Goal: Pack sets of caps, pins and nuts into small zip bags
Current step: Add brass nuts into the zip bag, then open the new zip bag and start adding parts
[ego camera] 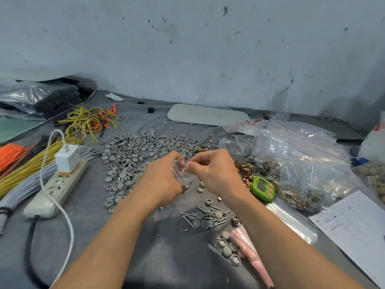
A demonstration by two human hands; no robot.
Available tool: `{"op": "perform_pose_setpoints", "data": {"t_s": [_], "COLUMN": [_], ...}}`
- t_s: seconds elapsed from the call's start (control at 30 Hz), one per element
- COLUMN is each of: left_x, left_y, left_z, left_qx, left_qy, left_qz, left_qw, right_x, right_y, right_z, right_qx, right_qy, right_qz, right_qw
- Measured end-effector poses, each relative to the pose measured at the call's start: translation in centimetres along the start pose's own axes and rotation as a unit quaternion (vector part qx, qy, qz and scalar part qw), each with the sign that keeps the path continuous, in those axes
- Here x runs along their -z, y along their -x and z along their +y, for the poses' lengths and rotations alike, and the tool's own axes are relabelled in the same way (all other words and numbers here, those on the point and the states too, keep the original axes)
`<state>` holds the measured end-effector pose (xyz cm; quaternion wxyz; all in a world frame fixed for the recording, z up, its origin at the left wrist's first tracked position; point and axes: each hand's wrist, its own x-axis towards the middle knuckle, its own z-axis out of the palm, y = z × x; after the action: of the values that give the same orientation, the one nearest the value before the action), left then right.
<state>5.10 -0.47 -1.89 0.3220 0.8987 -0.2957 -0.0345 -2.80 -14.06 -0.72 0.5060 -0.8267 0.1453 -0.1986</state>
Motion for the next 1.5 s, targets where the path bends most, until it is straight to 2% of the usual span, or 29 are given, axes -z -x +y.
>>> {"op": "perform_pose_setpoints", "data": {"t_s": [0.07,0.13,0.23,0.3,0.37,0.47,0.53,0.63,0.7,0.93,1.1,1.23,1.3,1.37,1.5], "left_x": [0.1,0.3,1.6,2.7,3.8,4.9,5.5,6.3,6.8,6.6,5.6,4.5,4.0,3.5,2.9], "left_y": [-0.1,-0.2,-0.3,-0.6,-0.6,-0.3,0.0,0.2,0.2,0.5,0.6,0.7,0.7,0.6,0.7], "left_z": [-0.1,-0.4,-1.5,-2.5,-3.2,-4.1,-4.6,-5.5,-6.0,-6.6,-6.2,-5.4,-5.2,-4.9,-3.8], "left_qx": [0.004,0.024,0.077,0.100,0.110,0.109,0.103,0.099,0.098,0.087,0.074,0.055,0.052,0.052,0.054], "left_qy": [0.035,0.130,0.305,0.385,0.432,0.461,0.465,0.459,0.461,0.428,0.375,0.321,0.312,0.295,0.231], "left_qz": [-0.006,-0.006,0.001,0.024,0.068,0.120,0.131,0.153,0.164,0.145,0.093,0.039,0.030,0.026,0.015], "left_qw": [0.999,0.991,0.949,0.917,0.893,0.872,0.869,0.870,0.867,0.888,0.919,0.945,0.948,0.954,0.971], "right_x": [-0.6,-1.0,-0.8,-1.1,-2.2,-5.4,-7.4,-9.1,-9.5,-8.9,-8.0,-6.9,-6.1,-5.2,-5.0], "right_y": [0.0,-0.2,-1.0,-1.4,-1.6,-1.5,-1.4,-0.7,-0.5,-0.9,-1.1,-1.9,-2.1,-2.1,-1.8], "right_z": [-0.4,-0.9,-1.3,-1.1,-0.8,-0.3,0.0,0.4,0.8,0.6,0.5,0.4,0.0,-0.6,-1.1], "right_qx": [0.020,0.017,-0.003,-0.022,-0.045,-0.048,-0.021,0.012,0.032,0.000,-0.042,-0.063,-0.027,0.017,0.043], "right_qy": [0.021,-0.056,-0.175,-0.184,-0.115,0.049,0.168,0.304,0.356,0.391,0.318,0.217,0.116,0.032,-0.025], "right_qz": [-0.019,-0.010,0.077,0.105,0.080,-0.023,-0.088,-0.179,-0.183,-0.150,-0.132,-0.046,0.024,0.070,0.052], "right_qw": [0.999,0.998,0.982,0.977,0.989,0.997,0.982,0.936,0.916,0.908,0.938,0.973,0.993,0.997,0.997]}}
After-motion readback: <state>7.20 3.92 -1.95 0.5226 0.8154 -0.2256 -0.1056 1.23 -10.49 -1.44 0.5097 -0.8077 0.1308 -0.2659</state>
